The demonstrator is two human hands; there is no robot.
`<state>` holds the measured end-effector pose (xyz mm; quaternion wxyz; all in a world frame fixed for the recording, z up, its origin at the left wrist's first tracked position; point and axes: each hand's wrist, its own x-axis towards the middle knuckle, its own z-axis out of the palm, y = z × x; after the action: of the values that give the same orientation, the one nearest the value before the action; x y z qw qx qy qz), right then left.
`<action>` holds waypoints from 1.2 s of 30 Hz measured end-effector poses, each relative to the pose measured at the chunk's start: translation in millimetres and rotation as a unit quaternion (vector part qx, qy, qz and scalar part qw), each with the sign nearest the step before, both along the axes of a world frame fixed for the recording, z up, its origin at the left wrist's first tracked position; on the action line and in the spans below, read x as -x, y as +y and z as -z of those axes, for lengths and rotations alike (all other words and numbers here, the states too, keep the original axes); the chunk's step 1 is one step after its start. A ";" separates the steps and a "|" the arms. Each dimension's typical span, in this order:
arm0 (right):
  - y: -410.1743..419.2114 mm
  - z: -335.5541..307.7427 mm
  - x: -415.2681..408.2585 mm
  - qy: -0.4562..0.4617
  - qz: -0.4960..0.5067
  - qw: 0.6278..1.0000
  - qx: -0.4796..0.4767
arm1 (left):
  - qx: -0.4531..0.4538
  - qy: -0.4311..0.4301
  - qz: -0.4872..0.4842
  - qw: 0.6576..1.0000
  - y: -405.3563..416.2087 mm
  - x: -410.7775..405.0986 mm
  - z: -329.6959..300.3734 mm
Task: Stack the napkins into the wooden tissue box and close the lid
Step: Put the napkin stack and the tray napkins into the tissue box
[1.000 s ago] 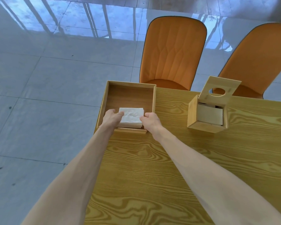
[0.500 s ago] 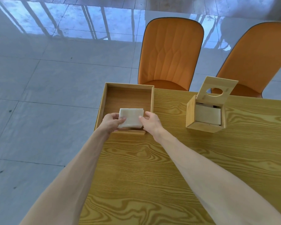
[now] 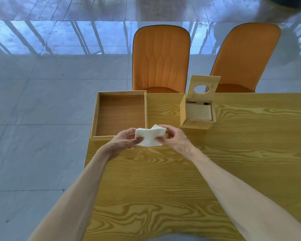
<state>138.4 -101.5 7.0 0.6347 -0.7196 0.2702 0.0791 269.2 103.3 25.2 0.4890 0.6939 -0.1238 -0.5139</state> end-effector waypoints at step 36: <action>-107.4 13.9 104.9 -0.045 0.120 0.984 0.124 | -0.003 -0.185 -0.034 0.982 -142.6 80.8 21.6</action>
<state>33.5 -208.9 -6.8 0.5571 -0.7577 0.3338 -0.0640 188.4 -39.3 3.6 0.4726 0.7823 -0.1872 -0.3601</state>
